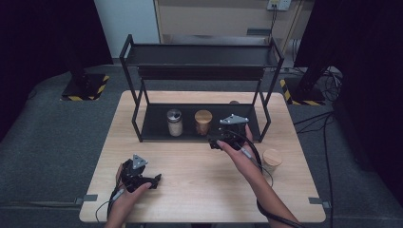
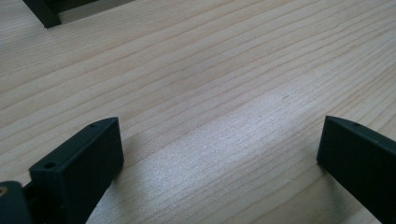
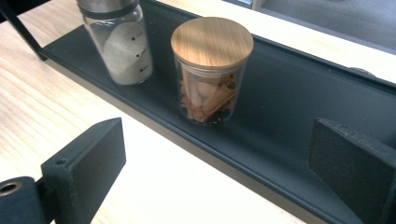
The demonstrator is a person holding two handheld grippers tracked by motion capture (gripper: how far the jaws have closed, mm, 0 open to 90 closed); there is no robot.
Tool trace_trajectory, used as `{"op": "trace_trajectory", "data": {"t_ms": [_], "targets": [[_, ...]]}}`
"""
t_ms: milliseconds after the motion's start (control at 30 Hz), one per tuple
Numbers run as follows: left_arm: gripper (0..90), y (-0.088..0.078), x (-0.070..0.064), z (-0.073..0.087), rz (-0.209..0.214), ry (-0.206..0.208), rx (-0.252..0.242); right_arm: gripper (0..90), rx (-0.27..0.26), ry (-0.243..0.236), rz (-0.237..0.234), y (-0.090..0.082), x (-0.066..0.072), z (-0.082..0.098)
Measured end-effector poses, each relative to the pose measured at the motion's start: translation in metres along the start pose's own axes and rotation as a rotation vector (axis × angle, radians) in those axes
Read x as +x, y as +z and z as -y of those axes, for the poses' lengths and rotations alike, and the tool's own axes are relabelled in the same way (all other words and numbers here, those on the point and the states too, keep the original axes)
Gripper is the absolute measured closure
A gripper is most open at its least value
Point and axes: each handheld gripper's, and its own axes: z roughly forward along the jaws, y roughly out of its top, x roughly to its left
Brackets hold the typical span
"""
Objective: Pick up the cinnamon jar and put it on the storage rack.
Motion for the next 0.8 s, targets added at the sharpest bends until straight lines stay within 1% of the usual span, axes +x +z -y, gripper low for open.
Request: {"op": "trace_trajectory", "data": {"t_ms": [200, 367, 400, 500, 600, 800], "targets": [[0.0, 0.000, 0.000, 0.000, 0.000, 0.000, 0.000, 4.4, -0.007, -0.009, -0.003, -0.009, 0.001, 0.001], [0.0, 0.000, 0.000, 0.000, 0.000, 0.000, 0.000, 4.4, 0.003, -0.003, -0.002, -0.017, -0.002, 0.001], [0.0, 0.000, 0.000, 0.000, 0.000, 0.000, 0.000, 4.4, 0.005, -0.012, -0.002, -0.018, -0.002, 0.001], [0.0, 0.000, 0.000, 0.000, 0.000, 0.000, 0.000, 4.4, 0.006, -0.018, -0.003, -0.024, -0.003, 0.003], [0.0, 0.000, 0.000, 0.000, 0.000, 0.000, 0.000, 4.5, -0.007, -0.025, 0.003, -0.031, -0.002, 0.007], [0.0, 0.000, 0.000, 0.000, -0.001, 0.000, 0.000, 4.6, -0.014, -0.014, 0.006, -0.042, -0.004, 0.015]]}}
